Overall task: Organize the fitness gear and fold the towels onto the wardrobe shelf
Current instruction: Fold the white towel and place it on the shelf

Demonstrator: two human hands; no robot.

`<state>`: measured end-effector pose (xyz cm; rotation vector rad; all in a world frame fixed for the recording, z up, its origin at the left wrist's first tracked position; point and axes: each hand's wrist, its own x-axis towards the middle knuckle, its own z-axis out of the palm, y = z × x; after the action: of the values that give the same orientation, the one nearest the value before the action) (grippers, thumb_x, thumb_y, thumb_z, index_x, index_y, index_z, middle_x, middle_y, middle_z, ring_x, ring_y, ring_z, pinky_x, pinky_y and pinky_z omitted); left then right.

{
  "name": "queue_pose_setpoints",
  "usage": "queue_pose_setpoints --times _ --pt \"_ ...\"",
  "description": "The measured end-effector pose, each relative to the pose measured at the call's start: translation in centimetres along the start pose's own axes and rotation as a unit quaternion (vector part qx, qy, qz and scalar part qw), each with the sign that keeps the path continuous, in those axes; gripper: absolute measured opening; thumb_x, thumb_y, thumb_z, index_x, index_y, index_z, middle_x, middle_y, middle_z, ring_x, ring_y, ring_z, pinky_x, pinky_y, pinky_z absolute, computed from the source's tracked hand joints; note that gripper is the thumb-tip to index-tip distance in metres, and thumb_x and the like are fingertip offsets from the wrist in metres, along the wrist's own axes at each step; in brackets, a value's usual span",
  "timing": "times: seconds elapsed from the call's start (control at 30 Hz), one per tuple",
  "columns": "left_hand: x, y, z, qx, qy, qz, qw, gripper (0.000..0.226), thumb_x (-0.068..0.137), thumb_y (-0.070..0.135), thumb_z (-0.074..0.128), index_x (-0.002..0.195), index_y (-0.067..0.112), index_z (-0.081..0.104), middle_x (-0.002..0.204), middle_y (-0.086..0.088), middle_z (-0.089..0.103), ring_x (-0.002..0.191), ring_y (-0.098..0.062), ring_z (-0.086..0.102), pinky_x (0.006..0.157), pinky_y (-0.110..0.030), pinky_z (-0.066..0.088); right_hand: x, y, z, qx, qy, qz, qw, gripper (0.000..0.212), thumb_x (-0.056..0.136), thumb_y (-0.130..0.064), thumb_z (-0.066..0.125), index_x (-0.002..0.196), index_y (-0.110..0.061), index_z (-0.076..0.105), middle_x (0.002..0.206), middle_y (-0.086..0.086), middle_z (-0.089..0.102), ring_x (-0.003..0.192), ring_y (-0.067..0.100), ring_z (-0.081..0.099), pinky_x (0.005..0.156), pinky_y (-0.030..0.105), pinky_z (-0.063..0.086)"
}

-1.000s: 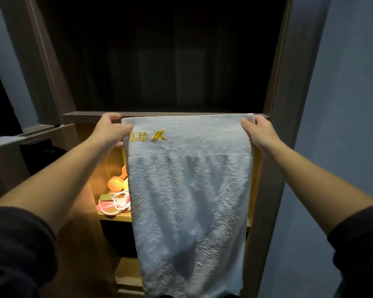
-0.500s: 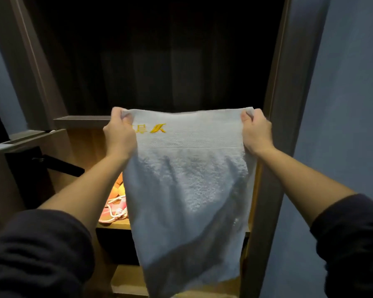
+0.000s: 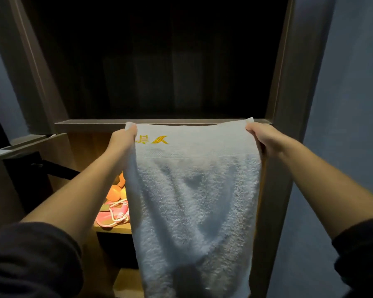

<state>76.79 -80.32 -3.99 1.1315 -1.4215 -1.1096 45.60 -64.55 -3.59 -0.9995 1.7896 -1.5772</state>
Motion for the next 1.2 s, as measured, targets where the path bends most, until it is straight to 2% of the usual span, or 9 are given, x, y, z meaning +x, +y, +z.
queue_pose_setpoints --times 0.07,0.13,0.3,0.5,0.67,0.77,0.87,1.07,1.2 --pt "0.4 -0.1 0.1 -0.004 0.002 0.012 1.0 0.039 0.095 0.043 0.045 0.105 0.011 0.065 0.097 -0.009 0.072 0.09 -0.025 0.068 0.083 -0.04 0.055 -0.1 0.0 -0.4 0.013 -0.009 -0.05 0.999 0.027 0.101 -0.03 0.044 0.078 -0.02 0.054 0.07 -0.001 0.06 0.06 0.012 0.058 0.057 0.025 0.044" --pt "0.0 0.0 0.6 0.066 0.056 0.084 0.993 0.036 0.1 0.04 0.04 0.093 0.013 0.061 0.084 -0.001 0.066 0.073 -0.015 0.06 0.063 -0.028 0.043 -0.4 0.5 0.1 -0.052 0.046 -0.129 0.989 0.017 0.102 -0.033 0.043 0.098 -0.022 0.055 0.087 -0.006 0.059 0.075 0.009 0.056 0.062 0.026 0.042" --pt "-1.1 0.1 1.7 0.085 0.18 0.253 0.947 0.036 0.105 0.036 0.038 0.088 0.009 0.055 0.085 -0.006 0.057 0.082 -0.023 0.053 0.064 -0.031 0.033 -1.4 0.9 2.9 -0.074 0.213 -0.29 0.93 0.02 0.105 -0.033 0.039 0.105 -0.014 0.048 0.084 -0.012 0.053 0.073 -0.002 0.049 0.052 0.003 0.036" --pt "-2.6 2.8 4.5 0.126 0.141 0.373 0.908 0.041 0.104 0.036 0.041 0.067 0.019 0.043 0.065 0.006 0.049 0.059 -0.009 0.044 0.051 -0.018 0.028 -2.4 -0.6 6.5 -0.142 0.163 -0.365 0.906 0.025 0.104 -0.039 0.04 0.098 -0.015 0.047 0.081 -0.006 0.058 0.069 0.006 0.056 0.051 0.021 0.041" --pt "0.6 1.1 -0.1 0.182 0.179 0.256 0.932 0.039 0.104 0.033 0.037 0.094 0.004 0.061 0.096 -0.019 0.061 0.094 -0.037 0.054 0.074 -0.037 0.033 -0.1 0.5 2.2 -0.149 0.2 -0.271 0.93 0.026 0.105 -0.036 0.038 0.099 -0.012 0.047 0.086 0.0 0.054 0.072 0.011 0.049 0.054 0.027 0.033" --pt "0.8 -0.1 0.6 0.173 0.183 0.243 0.937 0.041 0.104 0.039 0.037 0.086 0.009 0.056 0.085 -0.009 0.057 0.085 -0.027 0.047 0.07 -0.032 0.028 0.8 1.6 2.5 -0.149 0.207 -0.26 0.931 0.026 0.105 -0.038 0.037 0.097 -0.016 0.048 0.082 -0.006 0.051 0.071 0.005 0.048 0.053 0.02 0.031" --pt "1.4 0.2 0.7 0.158 0.183 0.243 0.939 0.043 0.104 0.041 0.036 0.083 0.008 0.053 0.074 0.001 0.048 0.079 -0.022 0.045 0.065 -0.032 0.025 1.8 1.1 2.6 -0.15 0.218 -0.261 0.928 0.029 0.104 -0.042 0.037 0.097 -0.015 0.047 0.082 -0.003 0.052 0.071 0.01 0.05 0.055 0.029 0.037" --pt "2.4 3.1 0.9 0.136 0.205 0.262 0.933 0.046 0.103 0.045 0.036 0.086 0.007 0.054 0.088 -0.013 0.059 0.081 -0.028 0.052 0.067 -0.037 0.036 2.6 -2.1 2.7 -0.175 0.257 -0.268 0.912 0.03 0.103 -0.046 0.033 0.1 -0.019 0.045 0.082 -0.006 0.054 0.073 0.013 0.053 0.058 0.032 0.041" --pt "2.4 4.5 0.8 0.076 0.145 0.283 0.945 0.049 0.103 0.046 0.037 0.094 0.003 0.06 0.091 -0.013 0.063 0.086 -0.028 0.062 0.075 -0.044 0.05 2.5 -3.3 1.6 -0.141 0.26 -0.3 0.907 0.036 0.103 -0.047 0.034 0.107 -0.015 0.05 0.088 -0.002 0.059 0.078 0.019 0.058 0.063 0.038 0.045"
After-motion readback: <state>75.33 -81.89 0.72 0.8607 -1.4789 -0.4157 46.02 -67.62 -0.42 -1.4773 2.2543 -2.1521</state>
